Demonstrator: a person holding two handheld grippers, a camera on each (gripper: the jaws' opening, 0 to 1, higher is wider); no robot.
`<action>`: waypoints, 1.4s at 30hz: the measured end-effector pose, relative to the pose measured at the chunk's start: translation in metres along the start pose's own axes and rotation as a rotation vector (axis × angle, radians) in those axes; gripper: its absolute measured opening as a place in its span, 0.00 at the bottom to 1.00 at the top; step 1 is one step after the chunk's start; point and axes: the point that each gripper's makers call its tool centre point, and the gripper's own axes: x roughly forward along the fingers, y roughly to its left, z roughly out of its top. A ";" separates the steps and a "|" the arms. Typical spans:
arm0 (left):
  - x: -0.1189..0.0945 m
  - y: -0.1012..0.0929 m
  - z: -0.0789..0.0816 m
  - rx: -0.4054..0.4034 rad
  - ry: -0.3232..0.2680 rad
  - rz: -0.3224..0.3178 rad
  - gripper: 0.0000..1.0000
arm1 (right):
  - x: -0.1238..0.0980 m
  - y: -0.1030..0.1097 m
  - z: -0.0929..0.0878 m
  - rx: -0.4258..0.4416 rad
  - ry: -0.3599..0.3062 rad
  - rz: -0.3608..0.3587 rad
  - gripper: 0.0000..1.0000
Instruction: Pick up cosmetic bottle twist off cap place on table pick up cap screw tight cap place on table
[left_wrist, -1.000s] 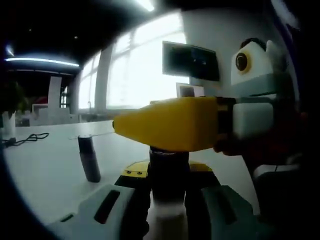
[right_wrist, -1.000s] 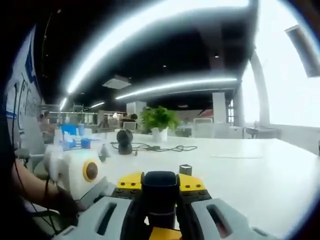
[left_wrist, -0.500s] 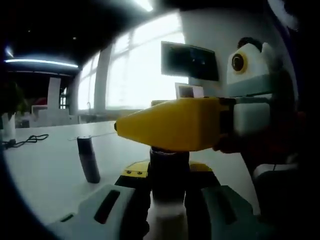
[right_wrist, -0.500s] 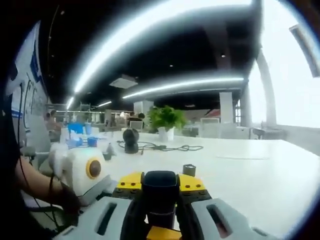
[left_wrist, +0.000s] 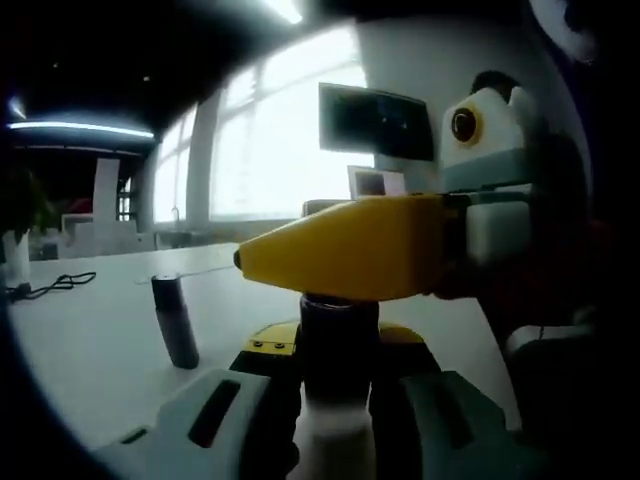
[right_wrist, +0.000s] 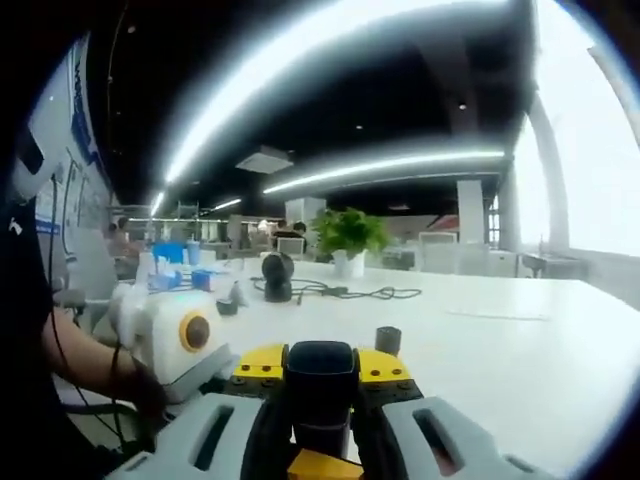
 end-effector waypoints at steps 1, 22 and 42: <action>0.000 0.000 0.000 0.000 0.000 -0.001 0.15 | 0.000 0.000 0.000 -0.001 0.000 0.007 0.17; 0.001 -0.001 -0.001 -0.009 0.003 -0.009 0.15 | 0.001 0.006 0.000 -0.030 0.001 0.168 0.17; 0.001 0.000 -0.001 -0.024 0.004 -0.017 0.15 | 0.002 0.014 0.002 -0.036 -0.027 0.388 0.17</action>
